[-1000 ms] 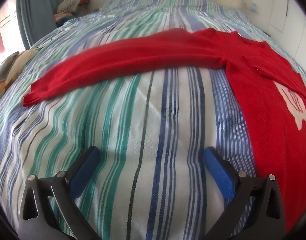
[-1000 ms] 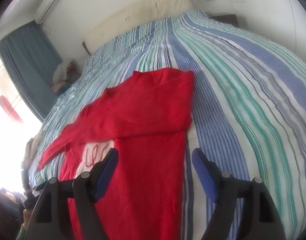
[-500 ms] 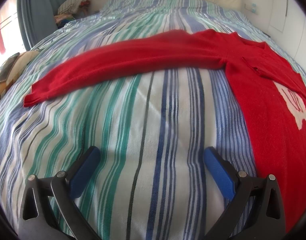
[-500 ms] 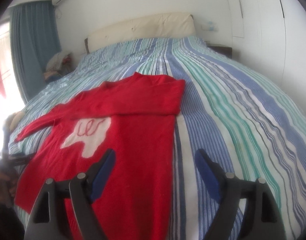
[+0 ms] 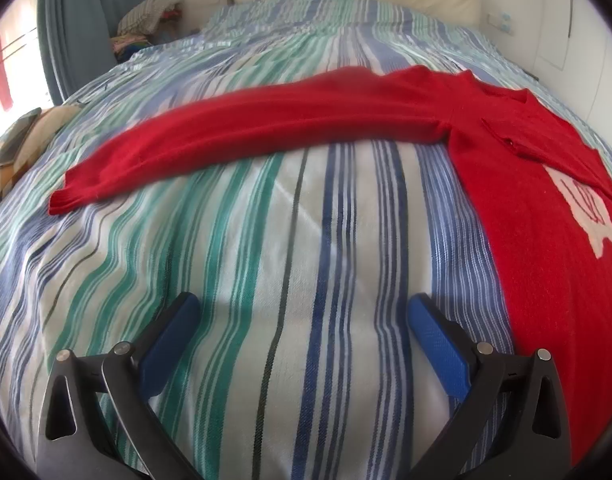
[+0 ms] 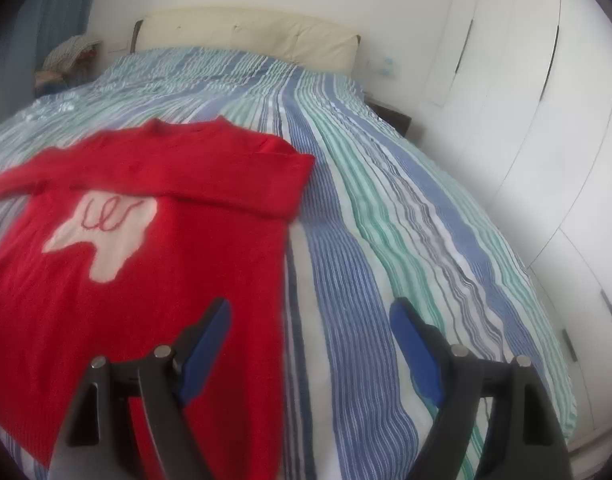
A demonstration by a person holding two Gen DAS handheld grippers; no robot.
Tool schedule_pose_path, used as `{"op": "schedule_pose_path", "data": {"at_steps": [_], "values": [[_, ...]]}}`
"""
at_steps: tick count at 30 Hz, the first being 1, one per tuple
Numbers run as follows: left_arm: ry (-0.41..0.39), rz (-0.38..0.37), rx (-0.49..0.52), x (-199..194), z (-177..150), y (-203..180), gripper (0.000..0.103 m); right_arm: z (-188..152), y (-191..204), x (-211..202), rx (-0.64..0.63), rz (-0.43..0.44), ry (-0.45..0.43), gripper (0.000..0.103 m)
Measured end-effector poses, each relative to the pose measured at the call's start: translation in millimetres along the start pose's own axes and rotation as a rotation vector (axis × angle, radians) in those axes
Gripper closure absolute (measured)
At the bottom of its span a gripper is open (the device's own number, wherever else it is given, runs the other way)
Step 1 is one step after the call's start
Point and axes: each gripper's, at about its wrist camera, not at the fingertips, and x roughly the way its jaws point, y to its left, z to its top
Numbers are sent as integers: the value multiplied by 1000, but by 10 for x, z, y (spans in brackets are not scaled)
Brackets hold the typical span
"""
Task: Fold small clothes
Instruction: 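Release the folded sleeve and withdraw the right gripper, then grasp the sleeve cuff with the left gripper and lift it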
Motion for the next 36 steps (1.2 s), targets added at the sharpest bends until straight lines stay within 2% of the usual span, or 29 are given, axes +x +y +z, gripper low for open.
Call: {"op": "schedule_pose_path", "data": {"at_steps": [18,21,23,25,26,29,33,36], "values": [[0,-2,0,-3,-8,-1,0,-73,-42,-6,-12,-49,32,22],[46,-31,-9,-20,50,44,0,-80,-43,22,-11,-45,39,22],[77,-117,-87,-114,135,214,1,-84,-56,32,-4,-36,39,22],[62,-228,-212,-244,235,531,1,-87,-76,28,8,-15,33,22],[50,-251,-283,-291,291,729,1,-86,-87,20,13,-9,27,22],[41,-211,-493,-240,428,1379,1,-82,-101,-7,20,7,10,22],[118,-145,-700,108,561,2085,2,-75,-56,-11,19,42,10,22],[137,-183,-770,329,644,2324,2,-67,-8,-43,7,57,-3,22]]}}
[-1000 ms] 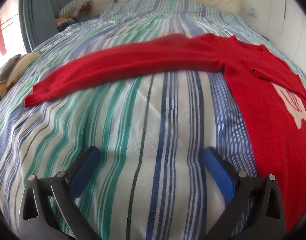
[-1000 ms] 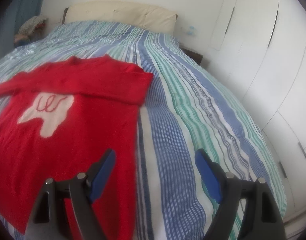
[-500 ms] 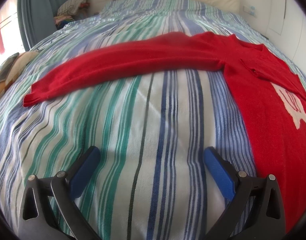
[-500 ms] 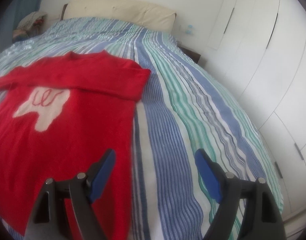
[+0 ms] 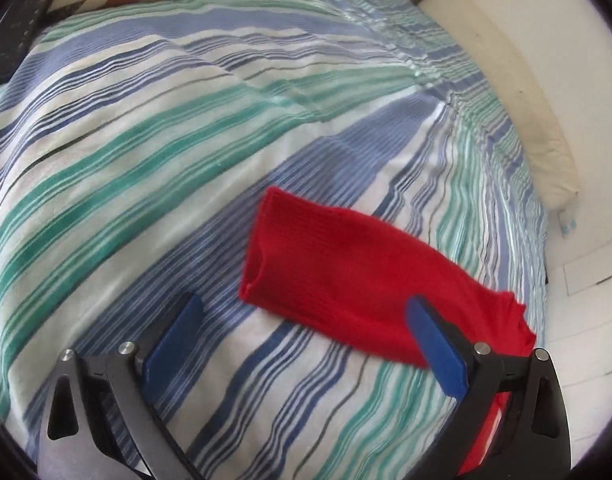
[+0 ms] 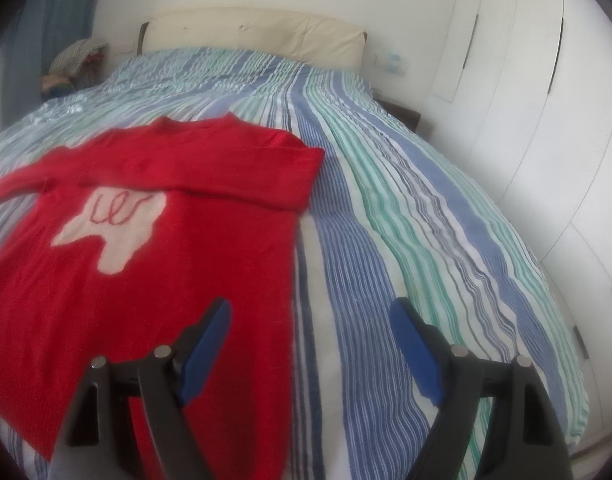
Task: Fold small clothes
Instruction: 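Grasp the sleeve cuff with the left gripper and lift it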
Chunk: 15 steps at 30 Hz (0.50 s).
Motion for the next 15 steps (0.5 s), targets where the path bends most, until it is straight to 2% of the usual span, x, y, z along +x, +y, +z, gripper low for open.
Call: {"op": "schedule_pose_path", "data": {"at_steps": [2,4,5,6,7,9,11,13,15], "values": [[20,14,14,124,76,1,3,0,19,-27,-8,4,-13,22],[-21,50,39,122,77,-41,21,7,26,-41,-10,8,-21,22],[-27,74,65,131,70,-91,62,10,24,-41,-9,10,-22,22],[-11,84,87,159,62,-138,95,12,22,-44,-8,11,-22,22],[2,66,91,160,60,-158,96,12,17,-47,-5,12,-22,22],[-23,77,107,69,65,-269,97,14,0,-59,3,16,-25,22],[-47,46,160,-86,82,-547,98,24,-23,-83,15,21,-32,22],[-64,-26,240,-283,53,-1023,98,37,-52,-103,31,30,-39,22],[-80,-109,372,-487,-89,-1672,98,48,-74,-99,47,43,-39,22]]}}
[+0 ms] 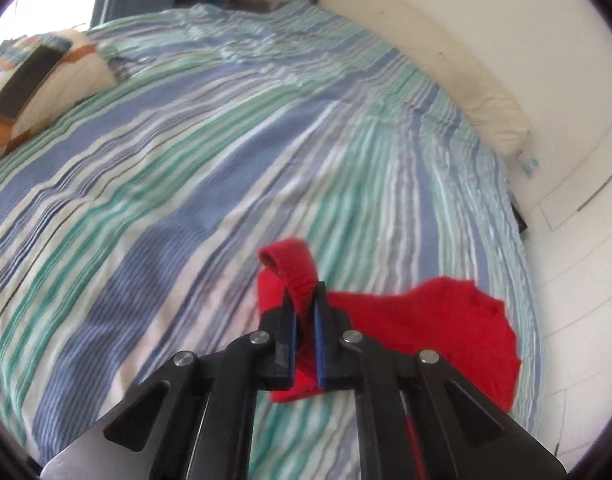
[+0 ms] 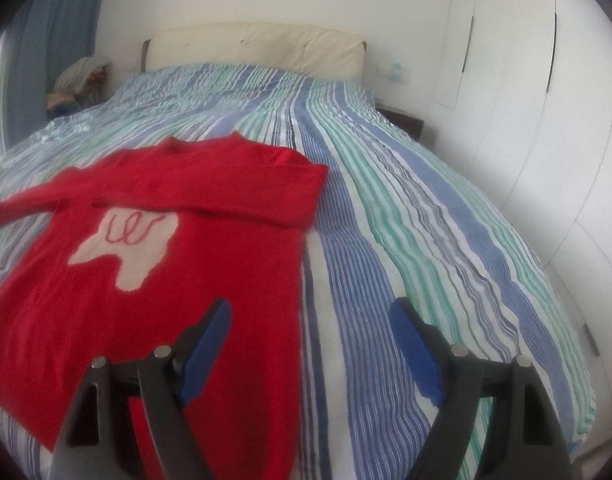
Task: Fold small clothes
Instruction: 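Grasp the sleeve cuff with the left gripper and lift it, then lay the sleeve across the sweater body and open the left gripper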
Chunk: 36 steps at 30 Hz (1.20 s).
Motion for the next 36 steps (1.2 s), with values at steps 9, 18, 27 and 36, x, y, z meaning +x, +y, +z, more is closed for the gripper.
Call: {"op": "schedule_pose_path", "data": {"at_steps": [9,18,27,36], "values": [[10,-293,488,130,-309,-2864,97,8,-105,-3,40,13,2,22],[232,-191,494,1199,-914,-2865,26,-15,-246,-32,81,17,2,22],[232,57,624,961,-1156,-1648,16,-18,-275,-20,109,71,17,22],[148,164,754,1343,-1637,-1617,25,-46,-167,66,80,67,37,22]]}}
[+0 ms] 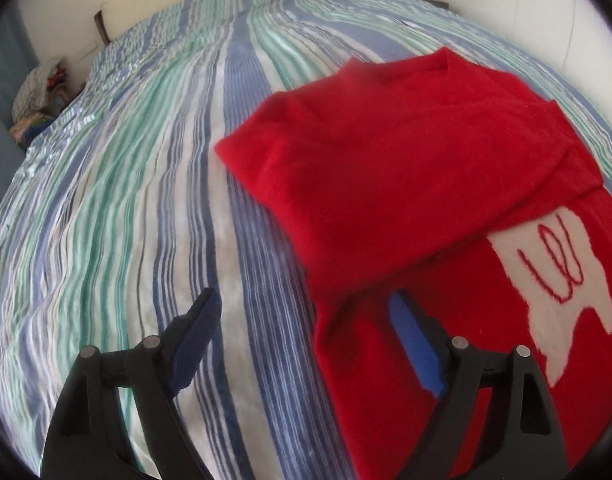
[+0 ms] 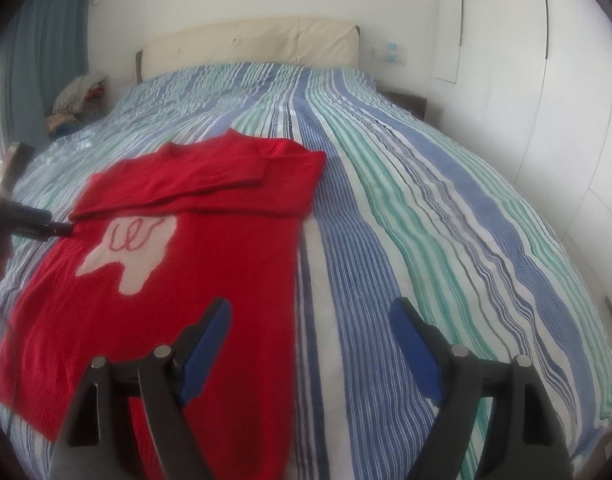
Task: Fold small clothes
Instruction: 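Lay the sleeve across the sweater body and open the left gripper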
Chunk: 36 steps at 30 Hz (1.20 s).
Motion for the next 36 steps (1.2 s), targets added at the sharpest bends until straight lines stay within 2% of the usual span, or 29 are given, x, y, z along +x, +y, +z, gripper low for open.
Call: {"op": "schedule_pose_path", "data": {"at_steps": [1,2,3,4,5,10,13,14,15,16,17,24,26,28,30,33,36], "values": [[-32,34,-29,43,5,12,37,-6,17,-5,-7,-2,-5,22],[-42,60,-60,108,5,58,74,-10,29,-12,-15,-4,-11,22],[-27,15,-117,159,-22,145,94,-14,35,-16,-20,-8,-15,22],[-24,-20,-173,164,-73,225,94,-19,36,-20,-23,-14,-17,22],[-39,-15,-185,124,-119,245,95,-23,29,-28,-23,-19,-19,22],[-42,23,-110,69,-246,132,95,-23,-40,16,-7,-21,0,22],[-37,27,-131,39,-280,163,87,-17,-49,69,12,7,25,22],[-35,34,-141,19,-300,186,77,-14,-40,62,10,12,23,22],[-34,51,-154,-21,-326,218,55,-13,-27,47,2,10,16,22],[-33,85,-170,-69,-353,260,42,-12,-17,28,-8,5,9,22],[-38,127,-190,-146,-396,316,22,-13,-9,6,-14,-2,1,22],[-139,257,-212,-922,-770,850,13,26,-144,-95,32,-20,-30,22],[-171,324,-182,-1196,-783,1019,12,46,-174,-145,42,-25,-49,22],[-212,402,-154,-1470,-719,1182,6,63,-204,-207,49,-34,-76,22],[-240,444,-136,-1681,-621,1296,3,83,-235,-253,55,-51,-100,20],[-236,395,-146,-1800,-534,1321,3,94,-283,-255,73,-70,-109,17],[-207,257,-180,-1691,-603,1141,3,90,-283,-206,74,-82,-91,17]]}}
